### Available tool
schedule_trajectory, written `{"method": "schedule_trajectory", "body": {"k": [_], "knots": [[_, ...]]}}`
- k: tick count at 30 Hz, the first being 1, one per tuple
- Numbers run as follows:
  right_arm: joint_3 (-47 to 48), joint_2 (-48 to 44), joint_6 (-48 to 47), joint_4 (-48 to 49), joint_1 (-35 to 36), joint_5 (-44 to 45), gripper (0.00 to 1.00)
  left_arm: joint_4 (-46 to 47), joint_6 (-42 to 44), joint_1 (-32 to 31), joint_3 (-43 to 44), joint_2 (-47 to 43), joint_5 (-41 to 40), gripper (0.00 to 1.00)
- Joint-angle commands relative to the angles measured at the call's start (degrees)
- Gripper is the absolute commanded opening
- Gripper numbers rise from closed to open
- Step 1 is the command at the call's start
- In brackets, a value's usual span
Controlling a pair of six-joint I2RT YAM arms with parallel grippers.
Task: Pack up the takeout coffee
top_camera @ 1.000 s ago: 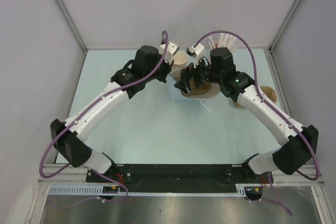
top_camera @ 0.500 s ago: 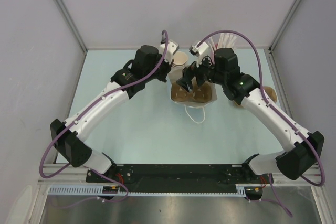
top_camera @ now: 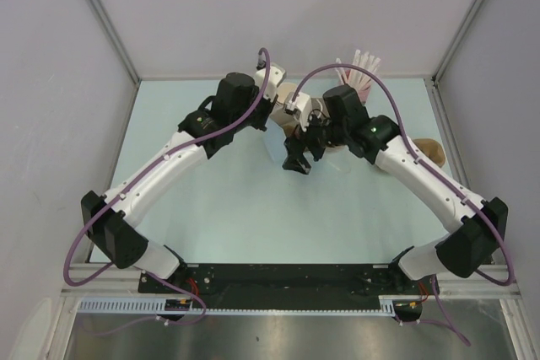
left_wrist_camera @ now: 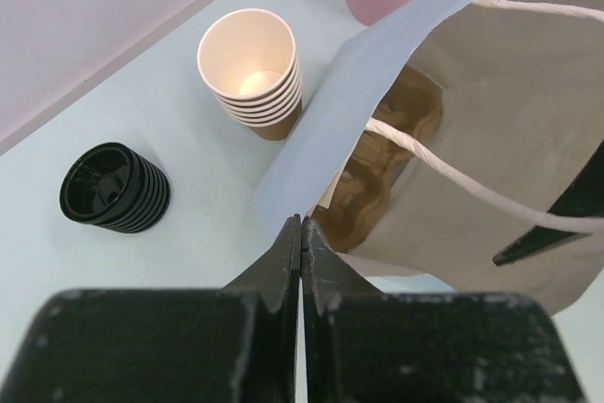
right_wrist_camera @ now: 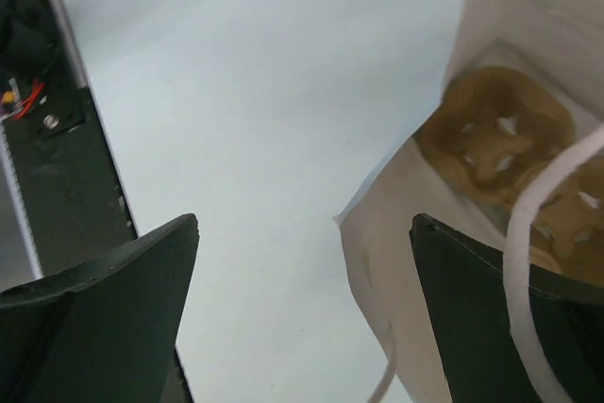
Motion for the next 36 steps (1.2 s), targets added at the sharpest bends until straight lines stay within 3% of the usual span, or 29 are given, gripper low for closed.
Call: {"method": "schedule_trajectory", "body": {"k": [1,5,9,16,21,23,24,25,28,33,36], "knots": [[5.8,1.4,-4.4,-7.9,0.1,-9.0,1.00,1.2,-0.5,0.4,1.1,-0.4,-1.3,0.00],[9.4,1.8,-3.3,-8.7,-1.9,-17.0,1.00,1.5,-0.4,0.4,0.6,-0.7,-1.2,0.00],[14.1,2.1,-0.6,-8.4,-4.4,-30.6,1.00,1.4,0.2,0.4,0.5,-1.2,-1.6,0.00],[19.7,0.6,5.9,-6.2,-8.3,-38.6,1.00,-1.1,2.0,1.7,0.5,-4.5,1.9,0.00],[16.8,-4.5,16.0,4.3,-14.9,-42.7,1.00,-2.3,5.3,2.4,-2.5,-12.1,4.0,0.00],[14.3,-5.7,22.3,14.1,-16.5,-48.2,1.00,-2.2,6.2,2.6,-3.6,-14.0,3.3,0.00],[12.7,-6.4,31.3,18.9,-17.0,-49.9,1.00,-2.1,6.8,2.9,-4.0,-15.6,3.0,0.00],[8.8,-6.5,36.0,29.5,-17.0,-51.3,1.00,-2.1,6.7,3.3,-4.2,-16.0,2.8,0.00],[3.7,-5.3,52.6,46.8,-13.8,-55.7,1.00,-2.1,6.2,4.0,-4.3,-16.3,3.0,0.00],[3.5,-2.4,54.4,48.0,-6.8,-57.8,1.00,-2.6,6.2,4.1,-2.9,-15.3,2.8,0.00],[3.5,-0.5,63.7,57.5,-2.0,-59.1,1.00,-2.7,6.7,4.3,-2.3,-15.6,1.7,0.00]]}}
